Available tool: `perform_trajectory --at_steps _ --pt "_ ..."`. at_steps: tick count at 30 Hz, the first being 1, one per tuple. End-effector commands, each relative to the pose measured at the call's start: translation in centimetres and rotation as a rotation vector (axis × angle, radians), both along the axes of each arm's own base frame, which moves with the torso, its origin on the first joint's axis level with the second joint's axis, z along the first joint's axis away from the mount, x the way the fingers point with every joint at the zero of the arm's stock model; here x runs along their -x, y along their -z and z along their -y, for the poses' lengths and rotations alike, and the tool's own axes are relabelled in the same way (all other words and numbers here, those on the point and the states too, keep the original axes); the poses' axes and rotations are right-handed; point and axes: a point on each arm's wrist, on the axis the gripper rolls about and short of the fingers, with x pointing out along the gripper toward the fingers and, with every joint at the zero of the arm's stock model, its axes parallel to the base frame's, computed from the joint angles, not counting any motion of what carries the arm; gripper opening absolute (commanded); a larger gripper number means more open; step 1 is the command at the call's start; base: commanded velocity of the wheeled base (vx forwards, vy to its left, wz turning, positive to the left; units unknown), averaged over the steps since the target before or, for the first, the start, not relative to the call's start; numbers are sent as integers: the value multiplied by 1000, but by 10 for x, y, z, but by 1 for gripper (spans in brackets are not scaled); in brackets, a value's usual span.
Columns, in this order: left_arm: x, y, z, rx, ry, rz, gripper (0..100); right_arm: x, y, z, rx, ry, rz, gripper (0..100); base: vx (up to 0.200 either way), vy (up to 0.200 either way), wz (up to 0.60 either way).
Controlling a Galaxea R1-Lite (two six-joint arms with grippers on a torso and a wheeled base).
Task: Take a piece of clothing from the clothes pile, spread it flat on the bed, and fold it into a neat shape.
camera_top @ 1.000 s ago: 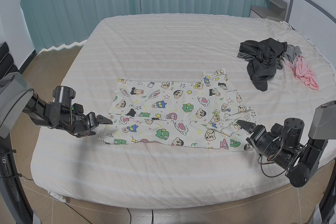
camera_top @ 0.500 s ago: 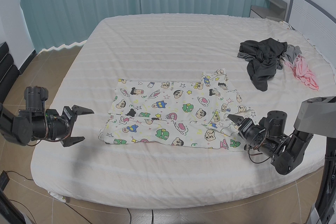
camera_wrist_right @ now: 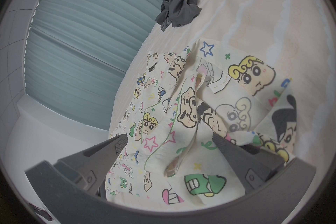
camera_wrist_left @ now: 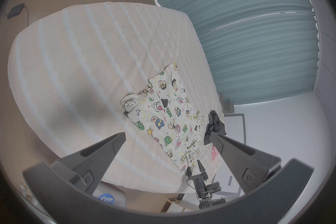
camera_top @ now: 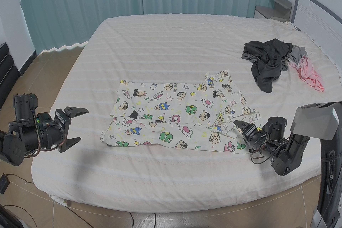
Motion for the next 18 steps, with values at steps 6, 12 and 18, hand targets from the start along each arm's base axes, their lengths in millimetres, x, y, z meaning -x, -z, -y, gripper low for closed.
perform_trajectory --at_steps 6,12,18 --pt "1 3 0 1 1 -11 100 -7 2 -9 -14 -13 42 100 0 0 0" --pt "2 3 2 1 6 -11 100 4 -18 -13 -27 -28 64 100 0 0 0" --pt "2 4 3 3 11 -14 100 5 -19 -18 -32 -39 64 100 0 0 0"
